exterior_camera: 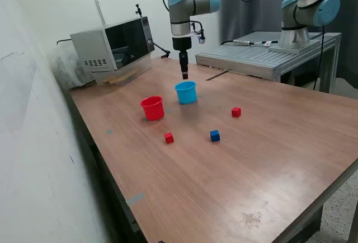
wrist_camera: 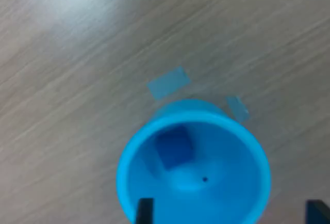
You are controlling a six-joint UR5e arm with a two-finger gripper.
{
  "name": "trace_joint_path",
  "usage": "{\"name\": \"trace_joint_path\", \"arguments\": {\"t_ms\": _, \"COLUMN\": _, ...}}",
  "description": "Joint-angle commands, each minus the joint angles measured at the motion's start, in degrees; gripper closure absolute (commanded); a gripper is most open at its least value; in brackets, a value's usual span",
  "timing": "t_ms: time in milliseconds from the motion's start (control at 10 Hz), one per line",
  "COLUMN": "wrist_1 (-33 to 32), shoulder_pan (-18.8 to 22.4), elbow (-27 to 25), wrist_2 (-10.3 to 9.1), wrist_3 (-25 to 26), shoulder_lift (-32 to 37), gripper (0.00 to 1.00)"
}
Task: Place red objects in the red bin, and blue objects in the blue bin.
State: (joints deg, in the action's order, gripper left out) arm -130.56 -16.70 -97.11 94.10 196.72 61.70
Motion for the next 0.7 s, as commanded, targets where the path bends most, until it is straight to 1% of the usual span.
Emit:
{"name": "trace_joint_path", "arguments": {"t_ms": 0, "wrist_1": 3.26, "shoulder_pan": 1.14, "elbow": -0.09, "wrist_2": 0.03, "wrist_3": -0.02, "shoulder_lift": 6.90, "gripper": 0.00}}
{"name": "trace_joint_path", "arguments": {"t_ms": 100, "wrist_1": 8.60, "shoulder_pan": 5.06, "elbow": 0.34, "wrist_2": -0.23, "wrist_3": -0.02, "shoulder_lift": 10.25, "gripper": 0.00}}
{"name": "trace_joint_path", "arguments": {"t_ms": 300, "wrist_1": 11.89, "shoulder_pan": 14.81, "elbow": 2.62, "wrist_2": -0.41, "wrist_3": 0.85, "shoulder_lift": 14.48, "gripper": 0.00}}
{"name": "trace_joint_path", "arguments": {"t_ms": 400, "wrist_1": 14.00, "shoulder_pan": 19.81, "elbow": 5.07, "wrist_2": -0.41, "wrist_3": 2.94, "shoulder_lift": 14.85, "gripper": 0.00}}
{"name": "trace_joint_path", "arguments": {"t_ms": 500, "wrist_1": 15.41, "shoulder_pan": 23.34, "elbow": 7.44, "wrist_2": -0.50, "wrist_3": 5.75, "shoulder_lift": 14.76, "gripper": 0.00}}
{"name": "trace_joint_path", "arguments": {"t_ms": 600, "wrist_1": 15.42, "shoulder_pan": 26.25, "elbow": 9.03, "wrist_2": -0.50, "wrist_3": 7.69, "shoulder_lift": 14.24, "gripper": 0.00}}
